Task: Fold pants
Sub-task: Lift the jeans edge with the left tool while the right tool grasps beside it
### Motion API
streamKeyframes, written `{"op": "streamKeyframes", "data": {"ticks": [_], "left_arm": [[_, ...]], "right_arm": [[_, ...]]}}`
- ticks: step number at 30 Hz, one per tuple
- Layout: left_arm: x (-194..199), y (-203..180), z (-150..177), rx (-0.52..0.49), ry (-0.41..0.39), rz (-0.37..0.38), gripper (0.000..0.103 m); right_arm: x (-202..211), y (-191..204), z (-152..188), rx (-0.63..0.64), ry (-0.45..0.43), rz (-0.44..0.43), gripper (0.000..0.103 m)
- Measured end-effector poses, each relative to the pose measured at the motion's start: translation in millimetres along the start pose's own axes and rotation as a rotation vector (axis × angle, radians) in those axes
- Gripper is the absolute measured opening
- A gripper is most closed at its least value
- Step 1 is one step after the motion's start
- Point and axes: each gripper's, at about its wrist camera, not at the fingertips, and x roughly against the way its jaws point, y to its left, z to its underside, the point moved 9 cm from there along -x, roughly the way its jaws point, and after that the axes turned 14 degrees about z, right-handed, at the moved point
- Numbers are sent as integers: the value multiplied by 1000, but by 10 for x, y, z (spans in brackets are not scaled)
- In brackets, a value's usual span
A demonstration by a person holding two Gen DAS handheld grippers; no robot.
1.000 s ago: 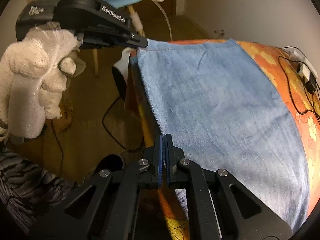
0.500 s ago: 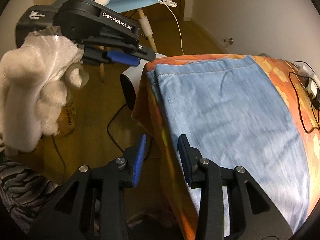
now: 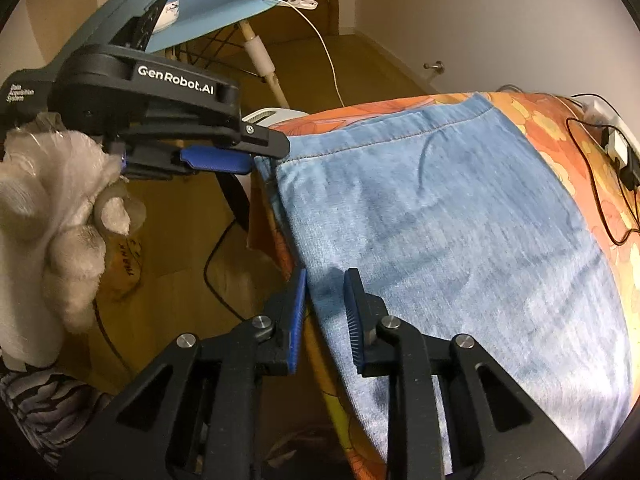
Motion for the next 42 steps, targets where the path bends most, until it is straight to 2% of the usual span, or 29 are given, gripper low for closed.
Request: {"op": "streamKeyframes", "data": {"ticks": [5,9,15,18,19,20,23,25,27,30,34,36,38,42], "left_arm": [[3,-77,0,9,-10,39,34],[23,-204,-12,-33,-24,50,34],[-126,-200,29,-63,3,1,34],[-155,-247,24,-135,-9,-35,33],[-150,-257,18,-154,-25,-45,18],[-149,-257,14,-164,-31,-52,14],[-135,-330,11,-220,-50,-53,13],[-113,-467,35,-291,-70,-53,12],[-96,-610,72,-353,-81,-44,12],[-88,-835,156,-439,-89,-19,11],[-131,-995,280,-502,-74,-1,11],[-149,-1048,345,-529,-63,3,11],[-154,-1081,384,-548,-58,8,11],[-168,-1157,436,-565,-52,26,11]], "right_arm": [[32,-15,12,-21,-4,-7,20],[43,-71,-3,-40,-13,-17,20],[100,-133,25,-79,-7,-57,20],[163,-167,54,-83,-6,-77,20],[194,-200,56,-90,-8,-88,20],[224,-237,56,-101,-10,-99,21],[368,-462,52,-172,-26,-128,36],[458,-724,-17,-261,-39,-143,47],[489,-945,-117,-337,-30,-162,49],[441,-1180,-321,-423,10,-192,66],[321,-1311,-638,-491,42,-220,66],[208,-1291,-807,-519,76,-257,66],[87,-1257,-914,-529,101,-254,66],[-226,-1041,-1081,-459,168,-217,66]]}}
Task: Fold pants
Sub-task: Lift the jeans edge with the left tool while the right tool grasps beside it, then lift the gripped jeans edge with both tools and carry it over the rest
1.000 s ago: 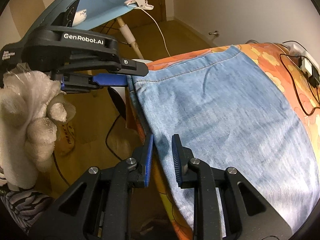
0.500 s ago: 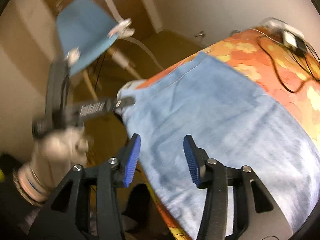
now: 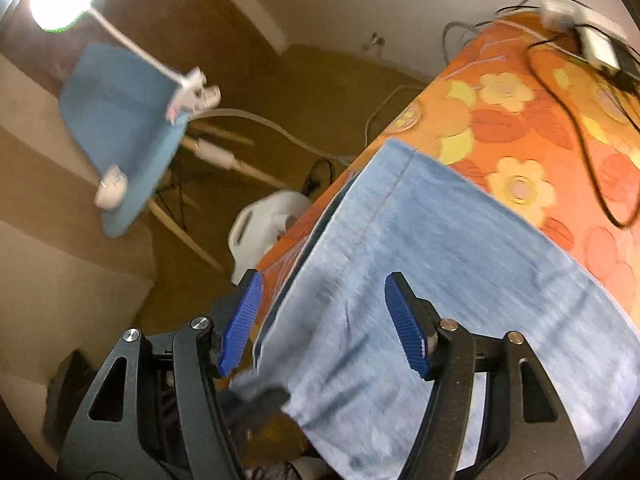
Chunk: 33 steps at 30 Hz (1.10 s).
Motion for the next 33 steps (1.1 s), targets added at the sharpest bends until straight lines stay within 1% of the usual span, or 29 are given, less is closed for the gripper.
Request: {"op": "streamKeyframes", "data": {"ticks": [2,7,10,11,12,13,14,15,16,19,21,23,29,33], "left_arm": [[-3,-65,13,-21,4,11,11],[-24,-214,71,-79,22,33,11],[-27,-263,88,-93,30,44,11],[-26,-283,94,-97,32,48,11],[-30,-302,102,-101,35,49,11],[-31,-316,110,-103,38,52,11],[-34,-329,122,-105,42,53,11],[-47,-346,132,-109,45,52,11],[-46,-362,147,-114,47,51,11],[-34,-409,154,-122,45,55,11],[-38,-434,105,-130,36,65,11],[-8,-546,80,-148,25,84,11],[8,-1137,169,-231,22,158,11],[-29,-1568,267,-265,31,218,11]], "right_arm": [[-112,56,-36,17,11,26,66],[-298,121,-78,19,61,50,66],[-355,103,-41,65,85,114,66],[-368,82,-31,66,92,123,63],[-396,34,2,61,110,133,54],[-419,-10,32,46,128,132,38],[-418,-39,46,35,136,123,31],[-412,-84,70,17,142,110,20],[-398,-111,80,13,137,109,12],[-255,-221,69,-11,98,95,8],[-95,-316,49,-43,61,71,7],[47,-410,58,-66,32,59,7],[682,-779,211,-127,-61,28,7],[1055,-1000,316,-157,-113,35,7]]}}
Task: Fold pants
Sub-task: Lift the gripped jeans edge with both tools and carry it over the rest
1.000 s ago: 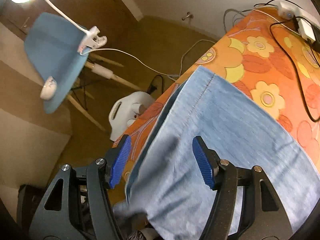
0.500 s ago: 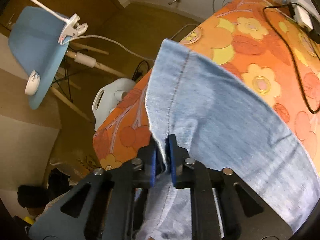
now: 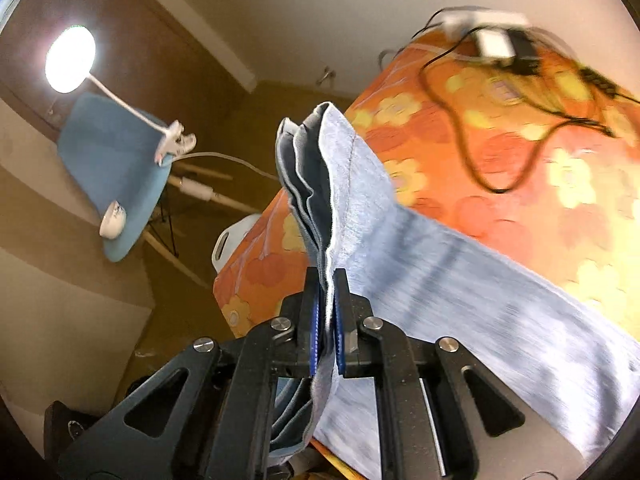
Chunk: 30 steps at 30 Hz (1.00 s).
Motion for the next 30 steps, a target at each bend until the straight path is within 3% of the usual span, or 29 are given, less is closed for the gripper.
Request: {"op": "streamKeyframes", "data": {"ticks": [5,20,30], "left_arm": [[-248,-535,35,-18,9,90,11],[-1179,-2431,360,-145,119,366,11],[-1617,-3577,834,-197,229,542,11]], "right_arm": [[497,-500,139,-39,-58,40,7],[1838,-2589,954,-217,-155,196,7],[2507,-3721,1856,-317,-183,318,6]]}}
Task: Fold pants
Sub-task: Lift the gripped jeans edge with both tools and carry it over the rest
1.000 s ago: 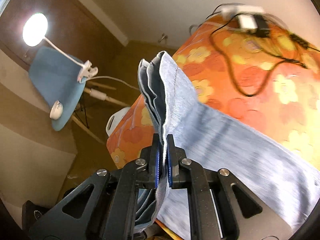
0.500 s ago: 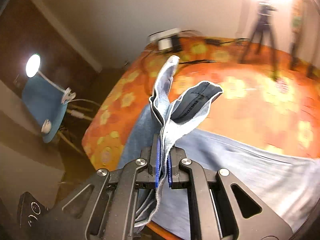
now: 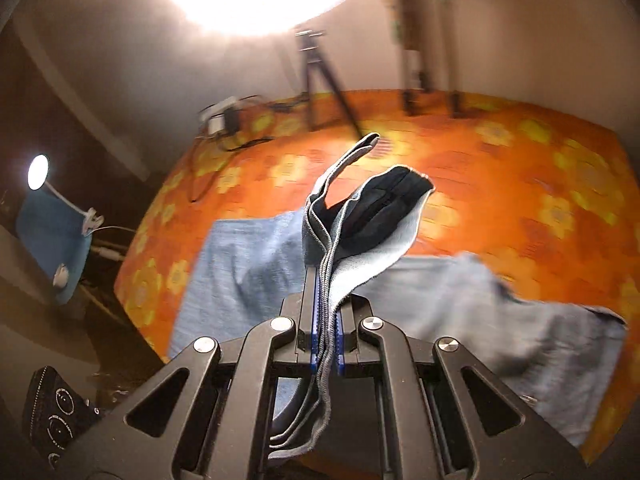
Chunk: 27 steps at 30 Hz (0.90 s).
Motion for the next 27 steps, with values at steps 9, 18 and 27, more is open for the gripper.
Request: {"op": "streamKeyframes", "data": {"ticks": [9,18,27], "left_arm": [[-919,-562,242,-27,127,121,11],[-1462,-676,505,-30,250,150,11],[-898,-418,802,-34,333,66,13]], "right_arm": [[163,-1273,368,-90,9,122,6],[-27,-2023,813,-196,48,164,6],[-238,-2186,1120,-192,68,166,6]]}}
